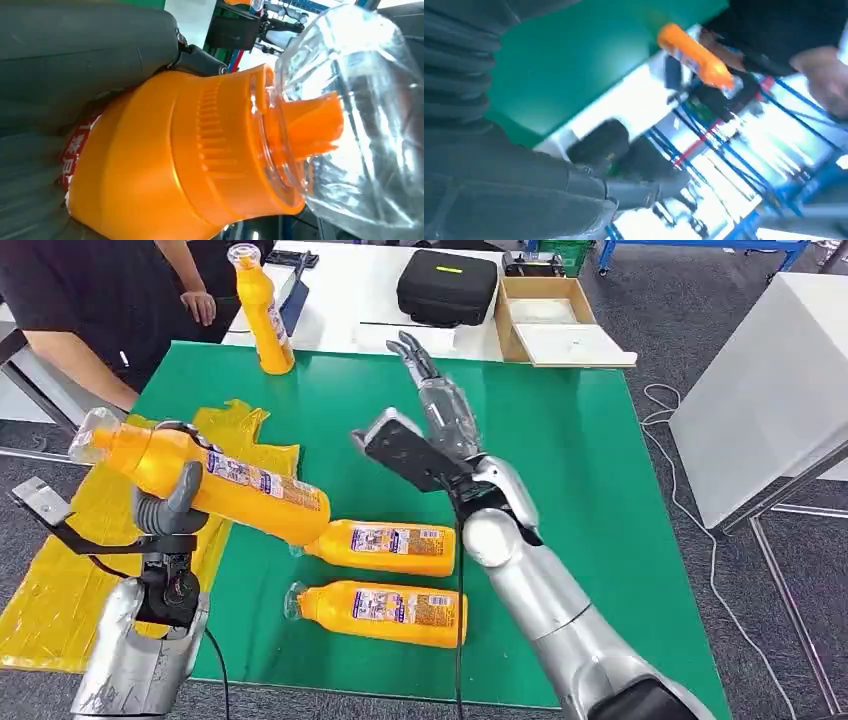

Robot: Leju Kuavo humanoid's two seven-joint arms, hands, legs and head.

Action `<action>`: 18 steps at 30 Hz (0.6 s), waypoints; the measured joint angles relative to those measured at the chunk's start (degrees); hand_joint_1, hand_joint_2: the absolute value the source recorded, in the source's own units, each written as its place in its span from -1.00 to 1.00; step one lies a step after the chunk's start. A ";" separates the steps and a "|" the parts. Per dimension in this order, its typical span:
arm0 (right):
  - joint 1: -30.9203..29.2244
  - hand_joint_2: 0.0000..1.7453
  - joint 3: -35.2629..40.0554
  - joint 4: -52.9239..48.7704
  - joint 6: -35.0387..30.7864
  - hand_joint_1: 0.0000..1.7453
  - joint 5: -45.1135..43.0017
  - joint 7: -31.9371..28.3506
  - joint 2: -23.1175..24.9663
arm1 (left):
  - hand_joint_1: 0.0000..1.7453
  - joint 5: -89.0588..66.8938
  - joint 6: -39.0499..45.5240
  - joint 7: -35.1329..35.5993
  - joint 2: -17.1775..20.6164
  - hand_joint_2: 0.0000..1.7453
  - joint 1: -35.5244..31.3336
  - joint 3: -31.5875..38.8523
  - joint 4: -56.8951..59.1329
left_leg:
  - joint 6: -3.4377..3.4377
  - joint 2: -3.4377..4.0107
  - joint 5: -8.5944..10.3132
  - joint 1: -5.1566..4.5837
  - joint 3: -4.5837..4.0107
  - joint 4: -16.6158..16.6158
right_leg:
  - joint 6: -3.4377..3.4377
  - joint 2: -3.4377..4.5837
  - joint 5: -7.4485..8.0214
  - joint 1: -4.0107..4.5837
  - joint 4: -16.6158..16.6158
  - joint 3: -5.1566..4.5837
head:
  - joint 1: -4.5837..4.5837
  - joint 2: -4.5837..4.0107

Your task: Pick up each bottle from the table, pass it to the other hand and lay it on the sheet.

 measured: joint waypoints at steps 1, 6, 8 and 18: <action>0.31 -1.00 -1.27 -1.33 0.04 -1.00 -0.61 -0.35 -0.66 | 1.00 0.15 -0.28 -0.15 0.20 1.00 0.00 0.07 0.07 | 0.00 -0.07 0.00 0.00 0.00 0.00 | -0.01 -0.03 -0.01 0.01 0.00 -0.01 | -0.02 0.00; 3.10 -1.00 -6.25 -6.77 0.07 -1.00 -2.95 -1.81 -3.61 | 1.00 -5.15 3.27 -3.96 0.98 1.00 -0.09 0.48 0.68 | -0.01 -0.07 0.00 0.04 0.00 -0.01 | -0.01 -0.04 -0.01 0.02 0.00 0.00 | -0.02 0.00; 4.48 -1.00 -7.27 -8.24 0.07 -1.00 -3.36 -2.07 -4.50 | 1.00 -13.13 10.09 -7.28 1.22 1.00 -0.59 0.79 0.68 | -0.01 -0.01 0.00 0.08 -0.01 -0.01 | -0.02 -0.03 -0.01 0.02 0.00 0.00 | 0.00 0.00; 7.55 -1.00 -8.61 -10.70 0.94 -1.00 -5.50 -2.64 -7.65 | 1.00 -53.41 41.20 -10.38 4.43 1.00 -7.20 1.29 5.24 | -0.08 -0.03 0.05 0.10 0.00 -0.02 | -0.02 -0.03 -0.01 0.05 0.03 0.00 | -0.02 0.00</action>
